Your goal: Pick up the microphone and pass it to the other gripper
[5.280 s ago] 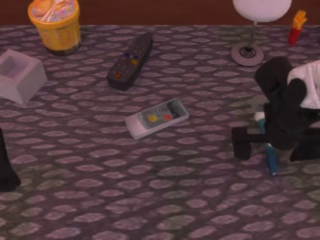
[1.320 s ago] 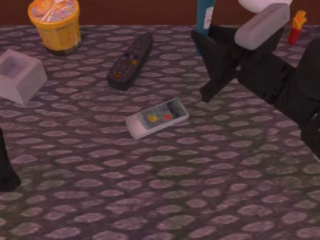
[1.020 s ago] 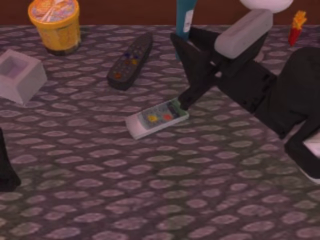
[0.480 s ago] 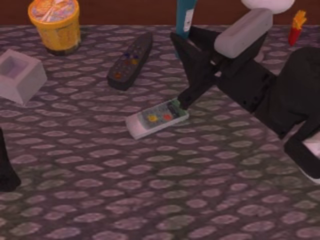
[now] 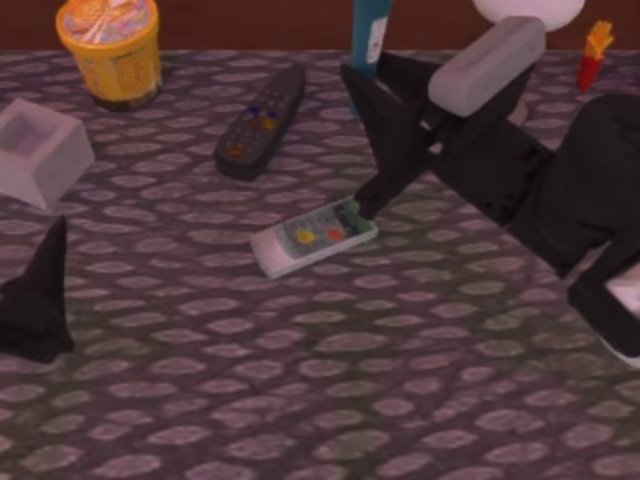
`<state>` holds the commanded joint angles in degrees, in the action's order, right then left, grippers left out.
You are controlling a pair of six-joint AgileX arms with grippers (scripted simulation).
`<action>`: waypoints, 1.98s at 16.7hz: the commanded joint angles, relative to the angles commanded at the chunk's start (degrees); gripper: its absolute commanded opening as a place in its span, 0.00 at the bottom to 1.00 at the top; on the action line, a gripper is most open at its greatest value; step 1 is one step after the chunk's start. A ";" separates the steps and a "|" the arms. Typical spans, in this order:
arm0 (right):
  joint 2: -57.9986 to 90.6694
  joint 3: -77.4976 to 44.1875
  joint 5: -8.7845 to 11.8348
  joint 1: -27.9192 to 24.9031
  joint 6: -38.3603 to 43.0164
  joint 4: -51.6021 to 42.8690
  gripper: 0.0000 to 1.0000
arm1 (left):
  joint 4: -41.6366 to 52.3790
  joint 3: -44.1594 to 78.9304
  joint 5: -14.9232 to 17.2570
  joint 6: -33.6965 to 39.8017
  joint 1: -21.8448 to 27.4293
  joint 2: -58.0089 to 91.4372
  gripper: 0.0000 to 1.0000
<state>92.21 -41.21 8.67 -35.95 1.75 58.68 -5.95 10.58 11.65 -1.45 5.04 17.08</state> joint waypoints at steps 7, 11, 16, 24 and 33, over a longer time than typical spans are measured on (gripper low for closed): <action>0.00 0.00 0.00 0.00 0.00 0.00 0.00 | -12.51 19.98 18.49 -2.80 7.79 32.86 1.00; 0.00 0.00 0.00 0.00 0.00 0.00 0.00 | -17.72 28.60 26.94 -4.24 11.36 47.13 1.00; 0.00 0.00 0.00 0.00 0.00 0.00 0.00 | -19.63 32.24 31.18 -4.69 13.15 53.88 1.00; 0.00 0.00 0.00 0.00 0.00 0.00 0.00 | -20.65 35.38 28.84 -4.57 15.53 57.86 1.00; 0.00 0.00 0.00 0.00 0.00 0.00 0.00 | -24.21 47.10 19.60 -4.18 25.04 72.83 1.00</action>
<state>92.21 -41.21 8.67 -35.95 1.75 58.68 -30.16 57.68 31.24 -5.63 30.07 89.92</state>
